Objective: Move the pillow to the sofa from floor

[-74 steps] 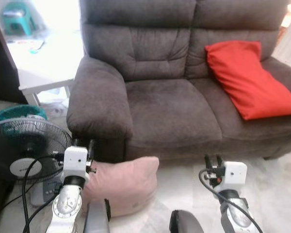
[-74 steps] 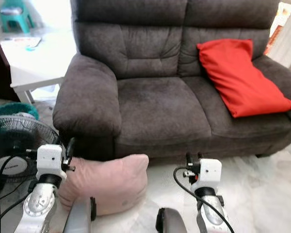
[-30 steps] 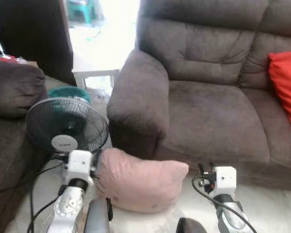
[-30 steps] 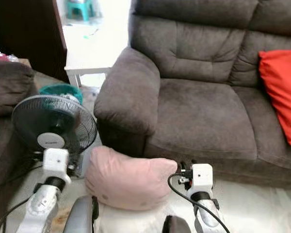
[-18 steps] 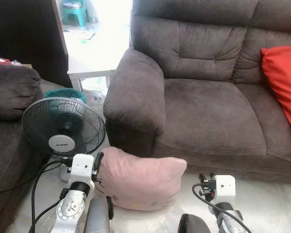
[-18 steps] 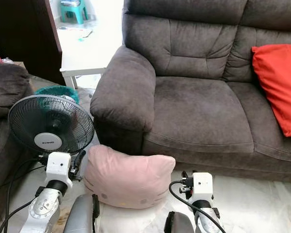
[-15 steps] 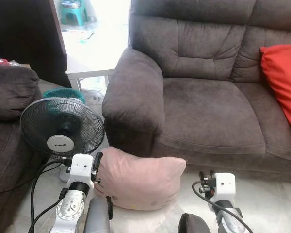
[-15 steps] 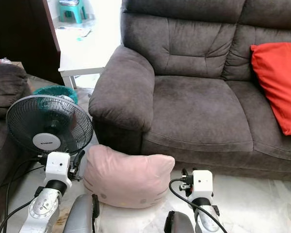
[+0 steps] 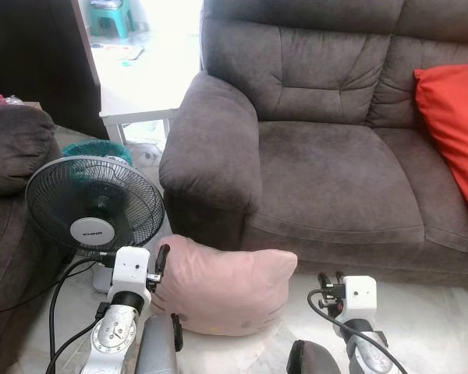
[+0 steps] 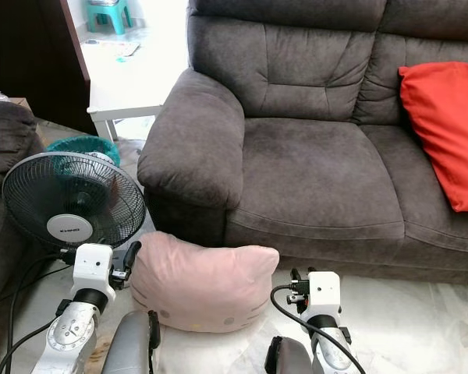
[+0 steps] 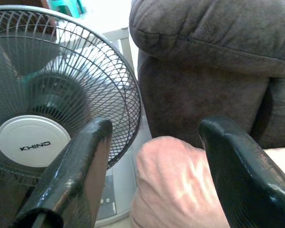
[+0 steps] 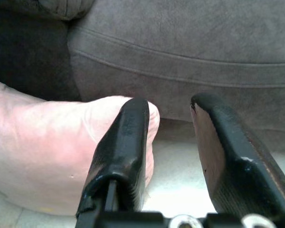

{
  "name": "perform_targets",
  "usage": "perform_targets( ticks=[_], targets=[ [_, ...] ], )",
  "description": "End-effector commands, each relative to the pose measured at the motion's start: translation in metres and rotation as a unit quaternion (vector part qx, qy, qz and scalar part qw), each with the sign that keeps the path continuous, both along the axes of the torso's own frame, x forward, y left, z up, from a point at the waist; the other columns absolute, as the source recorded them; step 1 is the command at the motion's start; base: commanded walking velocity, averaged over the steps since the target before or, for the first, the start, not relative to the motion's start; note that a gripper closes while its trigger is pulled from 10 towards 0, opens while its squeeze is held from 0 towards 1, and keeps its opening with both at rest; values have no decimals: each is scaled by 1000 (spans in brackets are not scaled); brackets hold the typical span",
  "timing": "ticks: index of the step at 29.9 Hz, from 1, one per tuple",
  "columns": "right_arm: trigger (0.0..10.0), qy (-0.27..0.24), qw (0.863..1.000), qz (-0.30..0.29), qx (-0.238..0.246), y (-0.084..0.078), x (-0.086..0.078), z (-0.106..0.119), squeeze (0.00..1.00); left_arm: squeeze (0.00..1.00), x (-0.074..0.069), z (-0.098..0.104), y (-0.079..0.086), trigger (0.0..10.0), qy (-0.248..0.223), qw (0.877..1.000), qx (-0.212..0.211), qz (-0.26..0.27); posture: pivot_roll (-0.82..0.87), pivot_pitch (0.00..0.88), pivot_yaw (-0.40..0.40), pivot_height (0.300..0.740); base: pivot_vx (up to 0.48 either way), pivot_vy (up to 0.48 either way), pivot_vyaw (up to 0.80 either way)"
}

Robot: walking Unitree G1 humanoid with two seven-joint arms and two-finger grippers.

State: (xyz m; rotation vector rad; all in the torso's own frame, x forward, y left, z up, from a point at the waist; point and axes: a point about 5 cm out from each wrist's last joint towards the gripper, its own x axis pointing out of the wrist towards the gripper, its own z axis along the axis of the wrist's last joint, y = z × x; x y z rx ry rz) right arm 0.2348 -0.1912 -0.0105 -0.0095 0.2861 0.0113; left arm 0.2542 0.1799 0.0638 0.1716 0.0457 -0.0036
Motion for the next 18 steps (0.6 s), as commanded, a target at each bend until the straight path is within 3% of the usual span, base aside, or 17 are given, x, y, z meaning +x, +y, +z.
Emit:
perform_targets(
  ticks=[1, 18],
  targets=[
    [10000, 1, 1000, -4, -4, -5, 0, -1, 0, 0, 0, 2, 0, 10000, -4, 1000, -6, 3, 141, 10, -82, 543, 0, 0, 0],
    [10000, -3, 1000, 7, -4, 0, 2, 0, 0, 0, 1, 2, 2, 10000, -3, 1000, -7, 8, 143, 10, -81, 543, 263, 0, 0]
  ],
)
